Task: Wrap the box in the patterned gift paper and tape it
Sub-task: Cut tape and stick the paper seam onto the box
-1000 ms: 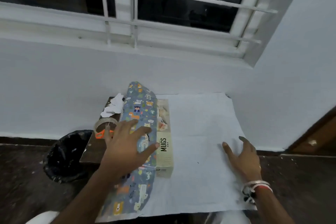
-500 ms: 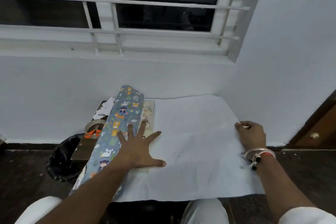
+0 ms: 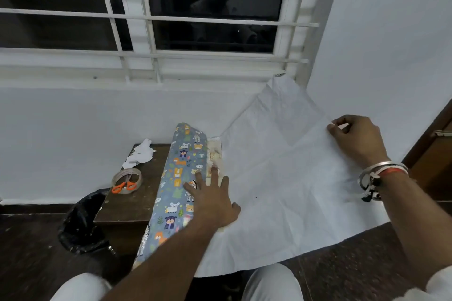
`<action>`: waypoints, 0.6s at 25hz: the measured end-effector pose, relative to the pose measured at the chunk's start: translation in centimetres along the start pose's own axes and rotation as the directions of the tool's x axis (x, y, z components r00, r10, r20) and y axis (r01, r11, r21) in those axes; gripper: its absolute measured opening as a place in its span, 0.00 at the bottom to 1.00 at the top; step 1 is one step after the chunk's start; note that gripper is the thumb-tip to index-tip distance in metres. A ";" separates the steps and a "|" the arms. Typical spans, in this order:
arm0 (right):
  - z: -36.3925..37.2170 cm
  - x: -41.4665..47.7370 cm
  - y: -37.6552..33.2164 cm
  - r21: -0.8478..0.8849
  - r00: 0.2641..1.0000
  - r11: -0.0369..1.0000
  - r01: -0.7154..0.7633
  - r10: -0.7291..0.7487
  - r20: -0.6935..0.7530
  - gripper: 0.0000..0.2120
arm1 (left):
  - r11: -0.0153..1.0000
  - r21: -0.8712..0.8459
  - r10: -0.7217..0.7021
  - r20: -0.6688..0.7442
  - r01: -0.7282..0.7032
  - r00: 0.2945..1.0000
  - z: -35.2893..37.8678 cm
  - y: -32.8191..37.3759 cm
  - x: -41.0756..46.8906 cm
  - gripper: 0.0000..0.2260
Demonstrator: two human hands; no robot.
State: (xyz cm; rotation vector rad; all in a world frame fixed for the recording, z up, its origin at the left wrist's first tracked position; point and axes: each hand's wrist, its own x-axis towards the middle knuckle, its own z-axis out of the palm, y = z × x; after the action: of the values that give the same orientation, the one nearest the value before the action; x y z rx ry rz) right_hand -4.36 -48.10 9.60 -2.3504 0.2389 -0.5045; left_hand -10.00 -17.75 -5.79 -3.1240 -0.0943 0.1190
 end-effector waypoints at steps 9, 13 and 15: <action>-0.1 -0.9 -10.2 -0.019 0.983 0.983 0.182 -0.181 0.044 0.06 | 1.000 -0.011 0.028 0.008 -0.028 1.000 -0.6 -0.7 0.6 0.33; 1.0 -1.9 -18.1 0.099 0.940 0.970 0.221 -0.239 0.243 0.05 | 0.981 -0.179 0.069 -0.069 -0.080 0.995 -1.8 -2.6 0.8 0.28; 2.8 -3.0 -22.1 0.153 0.894 0.957 0.247 -0.286 0.344 0.03 | 0.939 -0.321 0.087 -0.125 -0.123 0.988 -2.8 -3.7 0.6 0.22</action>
State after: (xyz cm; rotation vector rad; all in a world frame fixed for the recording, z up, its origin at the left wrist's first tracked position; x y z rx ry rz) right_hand -5.22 -29.28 21.93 -2.3306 -0.2823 -0.1924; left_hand -9.43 -14.07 -2.95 -3.4610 0.0626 -0.0757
